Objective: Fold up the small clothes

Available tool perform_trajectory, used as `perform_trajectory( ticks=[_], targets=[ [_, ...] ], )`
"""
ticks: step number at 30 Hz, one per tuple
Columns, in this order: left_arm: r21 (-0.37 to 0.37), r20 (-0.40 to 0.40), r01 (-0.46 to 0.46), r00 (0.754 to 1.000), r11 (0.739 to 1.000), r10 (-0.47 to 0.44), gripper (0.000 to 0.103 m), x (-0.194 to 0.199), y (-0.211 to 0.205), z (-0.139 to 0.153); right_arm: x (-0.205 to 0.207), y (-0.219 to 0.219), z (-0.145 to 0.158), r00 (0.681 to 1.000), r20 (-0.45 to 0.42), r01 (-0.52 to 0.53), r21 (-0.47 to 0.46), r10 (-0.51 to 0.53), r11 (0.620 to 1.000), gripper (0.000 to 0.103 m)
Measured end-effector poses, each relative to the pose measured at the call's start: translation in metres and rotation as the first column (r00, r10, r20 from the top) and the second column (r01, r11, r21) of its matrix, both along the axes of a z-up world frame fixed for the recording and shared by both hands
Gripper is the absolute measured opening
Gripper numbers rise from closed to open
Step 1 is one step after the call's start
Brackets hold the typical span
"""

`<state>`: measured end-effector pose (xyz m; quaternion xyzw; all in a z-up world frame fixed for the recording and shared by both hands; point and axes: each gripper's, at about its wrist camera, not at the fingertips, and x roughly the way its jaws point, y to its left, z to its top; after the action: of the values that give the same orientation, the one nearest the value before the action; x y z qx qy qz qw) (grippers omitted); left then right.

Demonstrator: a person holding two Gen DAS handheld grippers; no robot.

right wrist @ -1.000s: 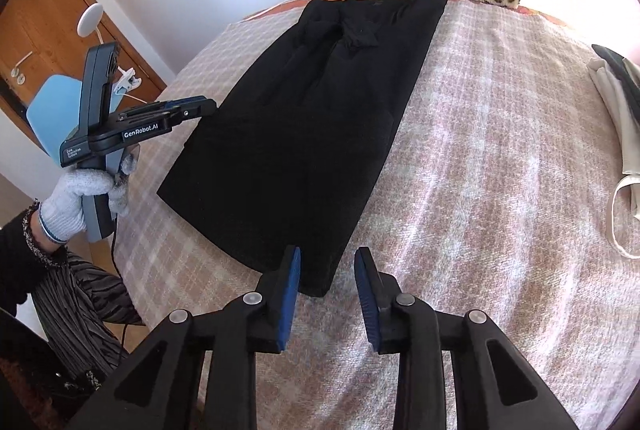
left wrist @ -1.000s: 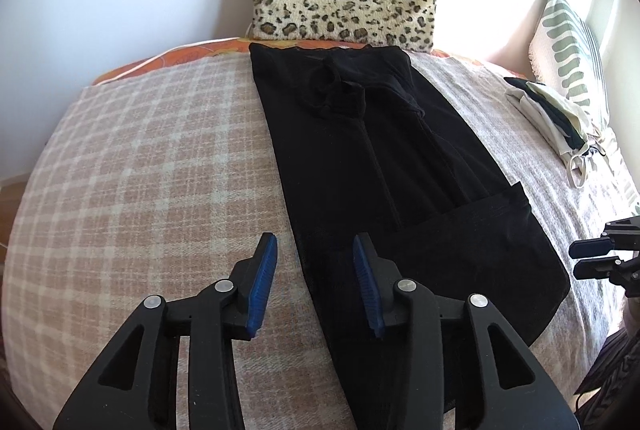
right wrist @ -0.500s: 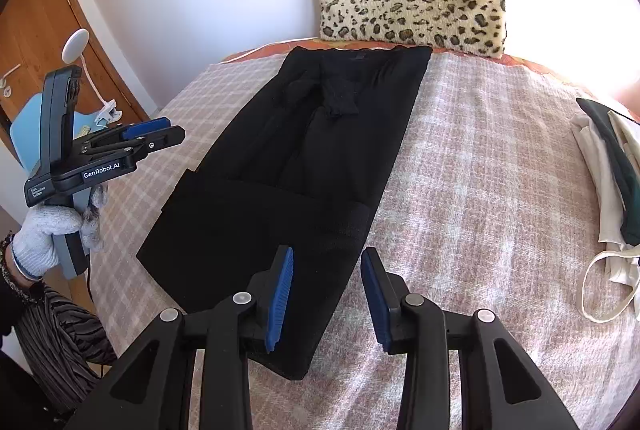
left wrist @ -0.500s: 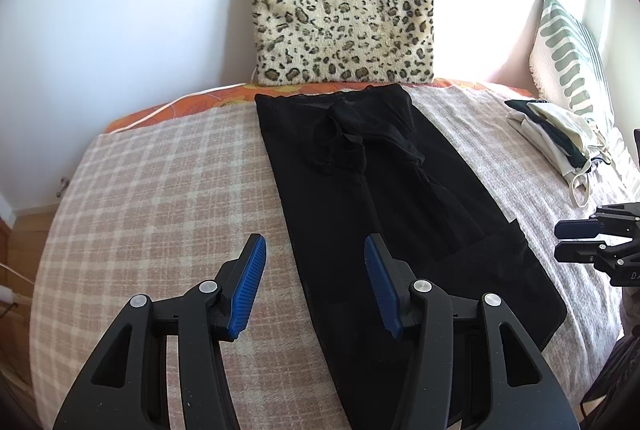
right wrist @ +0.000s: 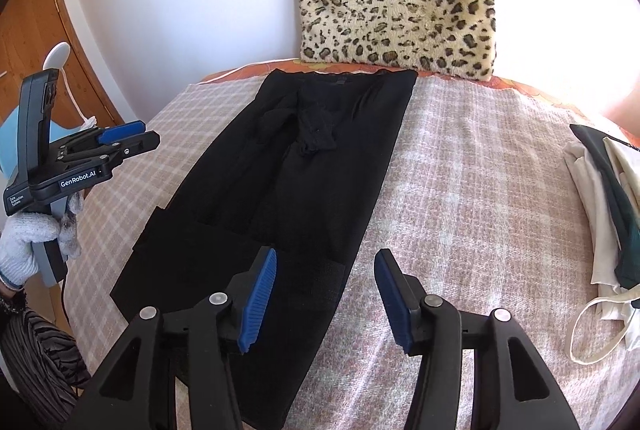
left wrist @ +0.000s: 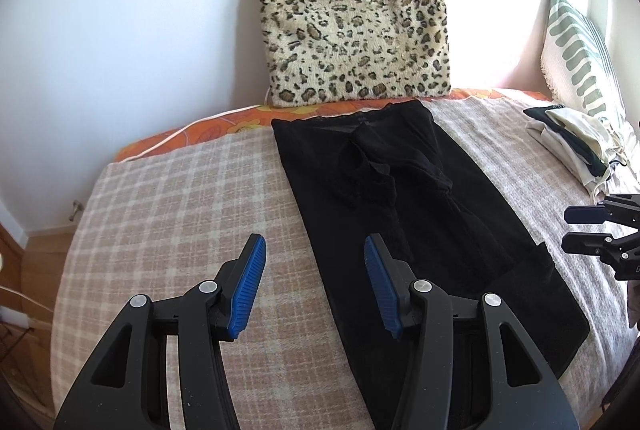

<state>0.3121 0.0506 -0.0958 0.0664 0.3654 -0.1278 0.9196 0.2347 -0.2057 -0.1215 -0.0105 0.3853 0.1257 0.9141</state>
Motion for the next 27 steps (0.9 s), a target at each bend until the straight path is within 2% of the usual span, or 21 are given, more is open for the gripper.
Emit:
perform_trajectory(
  ticks=[3, 7, 11, 16, 18, 25, 27],
  targets=[
    [-0.035, -0.02, -0.015, 1.0, 0.999, 0.014, 0.05, 0.015, 0.01, -0.005, 0.008, -0.003, 0.001, 1.0, 0.009, 0.011, 0.015, -0.011, 1.0, 0.063],
    [-0.064, -0.06, -0.004, 0.998, 0.998, 0.0, 0.05, 0.035, 0.017, -0.016, 0.02, -0.008, 0.001, 1.0, 0.005, 0.014, 0.04, -0.014, 0.999, 0.064],
    [-0.167, -0.141, 0.01, 0.989, 0.986, -0.034, 0.05, 0.063, 0.023, -0.029, 0.035, -0.013, 0.0, 1.0, -0.017, 0.018, 0.074, -0.017, 0.997, 0.063],
    [-0.19, -0.15, 0.032, 0.987, 0.981, -0.061, 0.049, 0.101, 0.023, -0.042, 0.069, -0.024, 0.002, 0.998, -0.061, 0.02, 0.116, -0.013, 0.993, 0.053],
    [-0.222, -0.149, 0.032, 0.987, 0.975, -0.066, 0.045, 0.118, 0.024, -0.047, 0.088, -0.03, 0.002, 0.997, -0.079, 0.027, 0.121, -0.018, 0.992, 0.043],
    [-0.3, -0.184, 0.058, 0.976, 0.952, -0.118, 0.043, 0.162, 0.014, -0.067, 0.154, -0.046, -0.011, 0.986, -0.16, 0.065, 0.148, -0.041, 0.987, 0.042],
    [-0.321, -0.193, 0.054, 0.974, 0.945, -0.121, 0.043, 0.17, 0.015, -0.07, 0.168, -0.048, -0.019, 0.982, -0.185, 0.069, 0.189, -0.033, 0.98, 0.042]
  ],
)
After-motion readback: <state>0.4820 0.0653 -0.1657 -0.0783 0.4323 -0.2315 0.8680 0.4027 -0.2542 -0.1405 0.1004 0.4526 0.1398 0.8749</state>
